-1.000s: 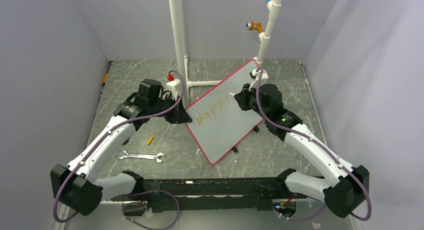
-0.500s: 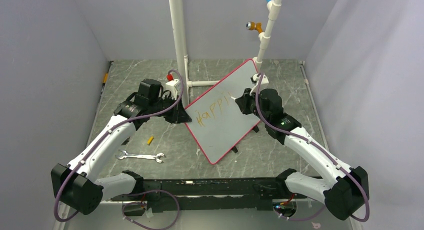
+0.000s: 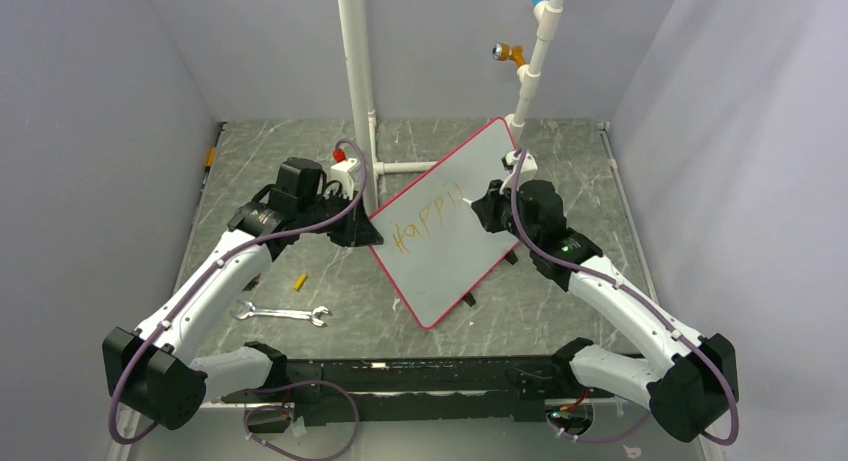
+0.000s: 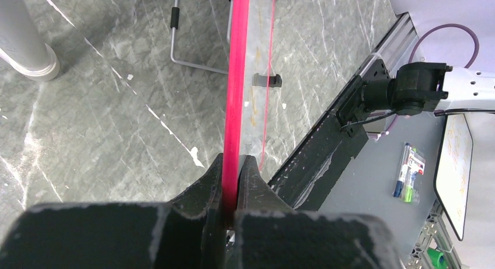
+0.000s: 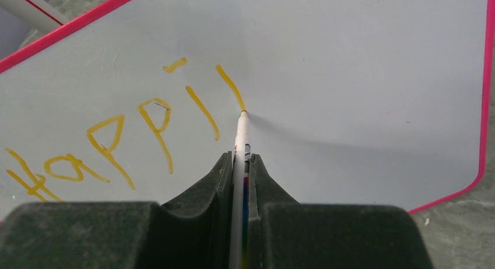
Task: Write a sentence on the whiteboard
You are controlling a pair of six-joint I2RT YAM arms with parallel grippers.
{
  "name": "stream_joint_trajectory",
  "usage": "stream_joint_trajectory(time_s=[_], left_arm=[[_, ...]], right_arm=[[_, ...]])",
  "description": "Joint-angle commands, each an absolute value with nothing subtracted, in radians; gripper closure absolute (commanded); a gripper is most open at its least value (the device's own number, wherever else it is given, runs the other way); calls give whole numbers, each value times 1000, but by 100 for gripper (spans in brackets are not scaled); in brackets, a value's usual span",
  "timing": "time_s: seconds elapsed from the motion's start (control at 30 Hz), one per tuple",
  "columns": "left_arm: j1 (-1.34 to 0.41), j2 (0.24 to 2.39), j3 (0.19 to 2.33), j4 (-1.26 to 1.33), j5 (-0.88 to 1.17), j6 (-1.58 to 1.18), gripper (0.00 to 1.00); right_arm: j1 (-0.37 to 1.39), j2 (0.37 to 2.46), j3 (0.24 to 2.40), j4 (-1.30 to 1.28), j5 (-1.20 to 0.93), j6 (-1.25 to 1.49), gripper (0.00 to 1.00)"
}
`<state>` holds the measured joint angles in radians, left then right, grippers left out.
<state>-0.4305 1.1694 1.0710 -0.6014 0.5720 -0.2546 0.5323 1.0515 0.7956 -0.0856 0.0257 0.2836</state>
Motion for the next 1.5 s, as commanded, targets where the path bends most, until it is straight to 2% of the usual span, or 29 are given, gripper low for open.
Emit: stream_joint_trajectory(time_s=[0.0,0.67,1.47], left_arm=[[-426,1183,1080,-562,319,-28,100],[-428,1172,1079,-566,318,-27,100],[-432,1168,1079,-565,313,-26,100]], right_arm=[[535,1084,861,-71,5,284,100],[520,1191,986,-82,27,238,100],[496,1136,897,-141,5,249,100]])
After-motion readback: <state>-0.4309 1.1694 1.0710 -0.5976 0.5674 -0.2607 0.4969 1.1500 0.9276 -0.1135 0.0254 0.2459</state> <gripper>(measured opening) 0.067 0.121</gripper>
